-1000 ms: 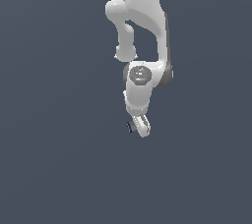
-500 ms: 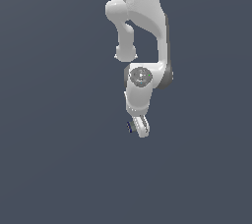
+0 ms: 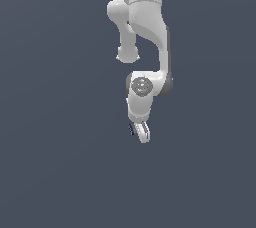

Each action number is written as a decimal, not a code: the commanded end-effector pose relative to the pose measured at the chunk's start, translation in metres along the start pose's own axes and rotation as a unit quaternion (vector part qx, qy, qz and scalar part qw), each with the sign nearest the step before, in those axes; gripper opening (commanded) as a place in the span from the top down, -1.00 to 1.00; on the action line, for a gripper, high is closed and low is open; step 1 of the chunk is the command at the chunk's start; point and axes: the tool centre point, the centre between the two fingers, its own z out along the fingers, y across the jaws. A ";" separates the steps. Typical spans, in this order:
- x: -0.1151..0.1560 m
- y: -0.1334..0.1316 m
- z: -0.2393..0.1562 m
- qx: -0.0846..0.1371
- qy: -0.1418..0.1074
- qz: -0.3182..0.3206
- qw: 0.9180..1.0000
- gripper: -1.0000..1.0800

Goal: Pick up the object and move it to a goal position.

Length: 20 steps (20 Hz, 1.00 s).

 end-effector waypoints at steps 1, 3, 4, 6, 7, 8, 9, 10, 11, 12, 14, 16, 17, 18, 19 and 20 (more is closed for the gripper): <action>0.000 0.000 0.010 0.000 0.000 0.000 1.000 -0.92; 0.000 -0.001 0.013 0.000 0.000 0.000 1.000 -0.92; 0.000 -0.001 0.014 0.000 0.000 0.000 1.000 -0.92; 0.000 -0.001 0.014 0.000 0.000 0.000 1.000 1.00; 0.000 -0.001 0.014 0.000 0.000 0.000 1.000 1.00; 0.000 -0.001 0.014 0.000 0.000 0.000 1.000 1.00; 0.000 -0.001 0.014 0.000 0.000 0.000 1.000 1.00; 0.000 -0.001 0.014 0.000 0.000 0.000 1.000 1.00; 0.000 -0.001 0.014 0.000 0.000 0.000 1.000 1.00; 0.000 -0.001 0.014 0.000 0.000 0.000 1.000 1.00; 0.000 -0.001 0.014 0.000 0.000 0.000 1.000 1.00; 0.000 -0.001 0.013 0.001 0.000 0.000 1.000 1.00; 0.000 -0.001 0.013 0.001 0.000 0.000 1.000 1.00; -0.001 -0.001 0.012 0.001 0.000 0.000 1.000 1.00; -0.001 -0.001 0.011 0.001 0.000 0.000 1.000 1.00; -0.003 -0.001 0.009 0.001 0.000 0.000 1.000 1.00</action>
